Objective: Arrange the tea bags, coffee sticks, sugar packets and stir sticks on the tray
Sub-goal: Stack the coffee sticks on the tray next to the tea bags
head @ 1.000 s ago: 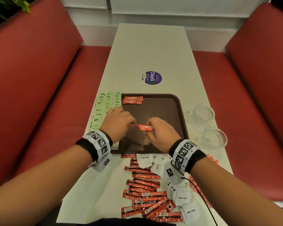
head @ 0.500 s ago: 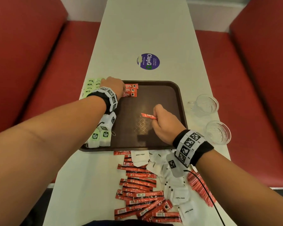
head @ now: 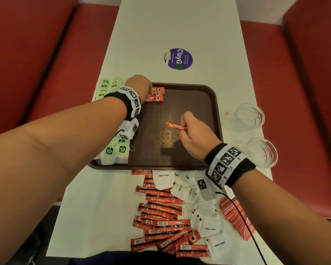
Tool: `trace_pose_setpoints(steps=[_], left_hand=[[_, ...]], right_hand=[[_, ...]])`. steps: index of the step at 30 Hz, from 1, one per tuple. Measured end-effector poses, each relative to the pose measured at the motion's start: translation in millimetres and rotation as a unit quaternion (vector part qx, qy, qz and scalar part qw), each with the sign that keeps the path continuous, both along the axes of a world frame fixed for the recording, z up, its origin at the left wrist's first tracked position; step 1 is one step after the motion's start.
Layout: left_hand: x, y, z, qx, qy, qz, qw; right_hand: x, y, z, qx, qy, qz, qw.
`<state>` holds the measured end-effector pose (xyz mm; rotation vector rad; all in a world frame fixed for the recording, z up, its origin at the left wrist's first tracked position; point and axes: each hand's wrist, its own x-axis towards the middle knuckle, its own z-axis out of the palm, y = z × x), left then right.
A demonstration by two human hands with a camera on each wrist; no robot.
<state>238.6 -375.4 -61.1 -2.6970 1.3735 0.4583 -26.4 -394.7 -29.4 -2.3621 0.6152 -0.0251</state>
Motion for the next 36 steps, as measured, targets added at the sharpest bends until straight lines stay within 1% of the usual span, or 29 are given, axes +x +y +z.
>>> trace_pose_setpoints(steps=[3,5,8,12,14,17,19,21,23,25,26,27,30,31,32,34,36], left_hand=[[0,-2,-1,0.015,0.008,-0.001,1.000],[0,-4,-1,0.010,-0.001,-0.005,1.000],[1,-7,-3,-0.007,-0.015,-0.032,0.999],[1,-12,-8,0.017,-0.012,-0.067,0.998],[1,-11,-8,0.027,-0.002,-0.071,0.997],[2,-5,-8,0.010,-0.004,-0.074,0.997],[0,2,-3,-0.032,-0.009,-0.075,0.997],[-6,10,9,-0.108,0.010,-0.066,0.992],[-18,18,24,-0.195,0.044,-0.081,0.977],[-36,30,41,-0.249,0.101,-0.107,0.957],[-45,37,48,-0.249,0.143,-0.110,0.951],[-54,44,53,-0.227,0.176,-0.121,0.950],[-68,58,52,-0.118,0.199,-0.192,0.954],[-70,61,49,-0.099,0.207,-0.207,0.951],[-69,62,46,-0.097,0.216,-0.212,0.948],[-65,63,41,-0.112,0.220,-0.197,0.949],[-55,64,35,-0.118,0.176,-0.170,0.962]], right_hand=[[-2,-1,0,0.003,0.001,-0.001,1.000],[-3,-1,1,0.005,0.004,-0.003,1.000],[-4,-1,1,0.010,0.006,-0.010,1.000],[-3,-1,2,0.013,0.007,-0.014,1.000],[-2,-1,2,0.012,0.009,-0.015,1.000],[1,0,3,0.014,0.011,-0.014,1.000],[3,1,4,0.016,0.015,-0.016,1.000],[5,-1,5,0.013,0.026,-0.018,0.999],[8,-3,6,0.005,0.036,-0.022,0.999],[9,-4,7,-0.003,0.038,-0.026,0.999],[10,-5,7,-0.008,0.038,-0.028,0.999],[11,-5,7,-0.012,0.038,-0.030,0.999],[15,-3,6,-0.022,0.034,-0.033,0.999],[17,-2,5,-0.026,0.031,-0.035,0.999],[18,-1,5,-0.030,0.027,-0.038,0.998],[19,1,6,-0.031,0.020,-0.039,0.999],[16,4,5,-0.043,0.015,-0.038,0.998]])
